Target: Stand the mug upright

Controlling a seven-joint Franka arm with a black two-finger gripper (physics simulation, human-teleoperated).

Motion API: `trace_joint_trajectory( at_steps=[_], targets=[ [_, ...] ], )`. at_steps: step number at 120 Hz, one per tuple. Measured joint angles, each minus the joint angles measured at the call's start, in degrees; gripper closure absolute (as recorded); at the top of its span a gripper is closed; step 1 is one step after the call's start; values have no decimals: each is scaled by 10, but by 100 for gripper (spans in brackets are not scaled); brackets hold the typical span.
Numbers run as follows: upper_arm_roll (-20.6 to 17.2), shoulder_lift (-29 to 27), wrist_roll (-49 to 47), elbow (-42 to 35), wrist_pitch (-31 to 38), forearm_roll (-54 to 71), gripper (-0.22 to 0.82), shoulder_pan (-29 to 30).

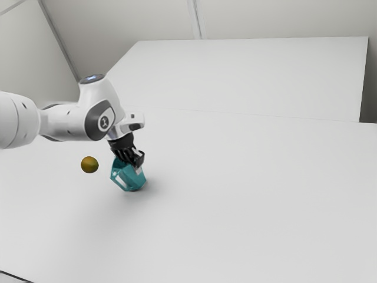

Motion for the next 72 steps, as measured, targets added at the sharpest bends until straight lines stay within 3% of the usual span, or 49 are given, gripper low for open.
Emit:
trace_joint_trajectory(
  at_steps=[15,29,48,72],
  targets=[
    [0,1,-21,-1,6,-2,37,-9],
    [0,1,-36,-1,10,-4,22,-8],
    [1,-3,-52,44,-6,6,10,-10],
    [-4,-34,-69,192,-141,49,4,-16]
  ],
)
